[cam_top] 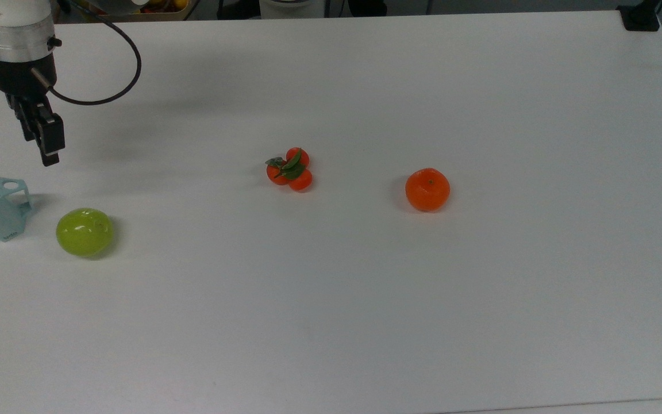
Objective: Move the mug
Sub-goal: 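Move the gripper over to the light-blue mug beside the green apple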
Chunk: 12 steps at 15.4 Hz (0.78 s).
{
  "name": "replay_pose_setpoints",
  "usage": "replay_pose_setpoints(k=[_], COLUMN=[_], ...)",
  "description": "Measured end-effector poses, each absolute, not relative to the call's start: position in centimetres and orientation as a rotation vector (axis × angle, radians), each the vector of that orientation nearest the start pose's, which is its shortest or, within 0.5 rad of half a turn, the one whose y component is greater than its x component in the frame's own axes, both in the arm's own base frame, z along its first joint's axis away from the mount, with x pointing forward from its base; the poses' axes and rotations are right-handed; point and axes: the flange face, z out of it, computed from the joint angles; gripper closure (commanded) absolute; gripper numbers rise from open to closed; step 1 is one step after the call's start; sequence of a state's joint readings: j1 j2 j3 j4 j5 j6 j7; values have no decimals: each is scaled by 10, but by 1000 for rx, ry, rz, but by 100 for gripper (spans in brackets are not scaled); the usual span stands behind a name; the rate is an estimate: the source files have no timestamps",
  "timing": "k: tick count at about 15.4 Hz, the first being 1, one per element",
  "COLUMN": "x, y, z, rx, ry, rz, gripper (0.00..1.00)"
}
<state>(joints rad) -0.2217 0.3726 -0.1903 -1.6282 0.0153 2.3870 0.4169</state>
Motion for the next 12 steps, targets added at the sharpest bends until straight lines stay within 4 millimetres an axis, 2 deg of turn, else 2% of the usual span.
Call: replay_pose_setpoints(k=[5, 7, 12], x=[642, 645, 656], y=[-292, -297, -302], z=[415, 402, 387], rx=[-2842, -2843, -2836], ry=[1323, 1333, 1331], rz=[-582, -579, -656], gripper=[37, 37, 37])
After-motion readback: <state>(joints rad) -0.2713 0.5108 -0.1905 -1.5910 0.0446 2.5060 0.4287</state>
